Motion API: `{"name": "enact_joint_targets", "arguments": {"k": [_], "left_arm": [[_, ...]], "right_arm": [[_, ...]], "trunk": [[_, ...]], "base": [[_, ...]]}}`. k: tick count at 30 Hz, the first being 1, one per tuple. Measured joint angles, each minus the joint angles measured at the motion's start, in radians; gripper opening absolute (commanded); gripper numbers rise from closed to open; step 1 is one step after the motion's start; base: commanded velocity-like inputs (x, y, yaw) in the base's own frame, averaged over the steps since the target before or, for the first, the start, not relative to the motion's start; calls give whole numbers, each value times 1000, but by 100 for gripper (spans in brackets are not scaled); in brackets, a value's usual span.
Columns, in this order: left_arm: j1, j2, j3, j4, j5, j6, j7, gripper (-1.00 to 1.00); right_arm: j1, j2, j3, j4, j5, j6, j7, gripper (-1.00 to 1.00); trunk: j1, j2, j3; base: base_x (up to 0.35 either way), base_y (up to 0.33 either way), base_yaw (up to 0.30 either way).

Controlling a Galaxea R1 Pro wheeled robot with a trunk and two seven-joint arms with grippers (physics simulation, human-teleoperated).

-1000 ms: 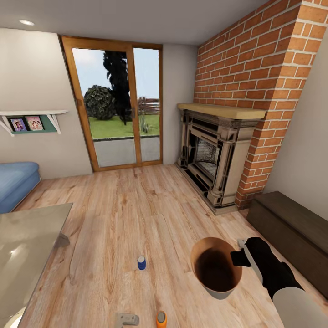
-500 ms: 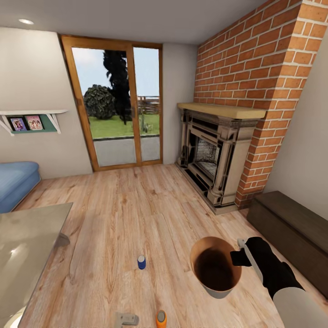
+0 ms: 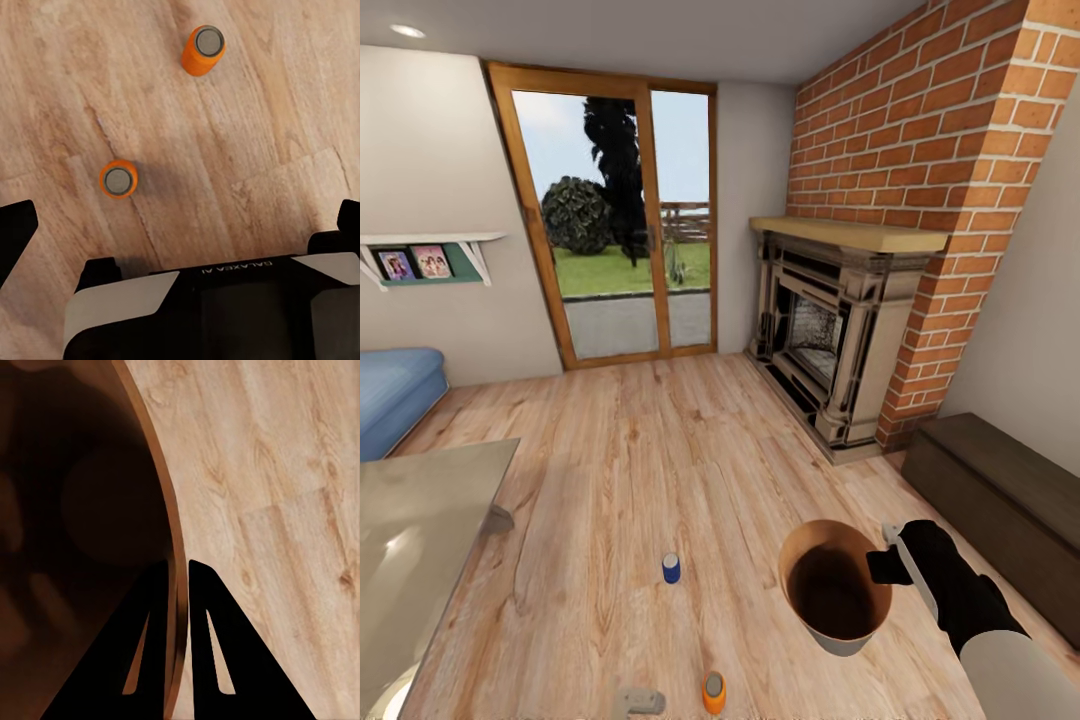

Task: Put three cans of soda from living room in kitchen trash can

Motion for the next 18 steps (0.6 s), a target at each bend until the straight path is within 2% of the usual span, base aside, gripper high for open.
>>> {"name": "enact_joint_targets", "arguments": {"k": [12, 18], "left_arm": [[-1, 1, 3, -1, 10, 23, 0, 100], [0, 1, 1, -1, 82, 40, 0, 100]], "right_arm": [[-7, -2, -4, 0, -9, 12, 1, -100], [-12, -2, -5, 0, -11, 13, 1, -100]], "trunk": [[0, 0, -19], [0, 0, -27]], "base": [[0, 0, 0], [0, 0, 0]]}}
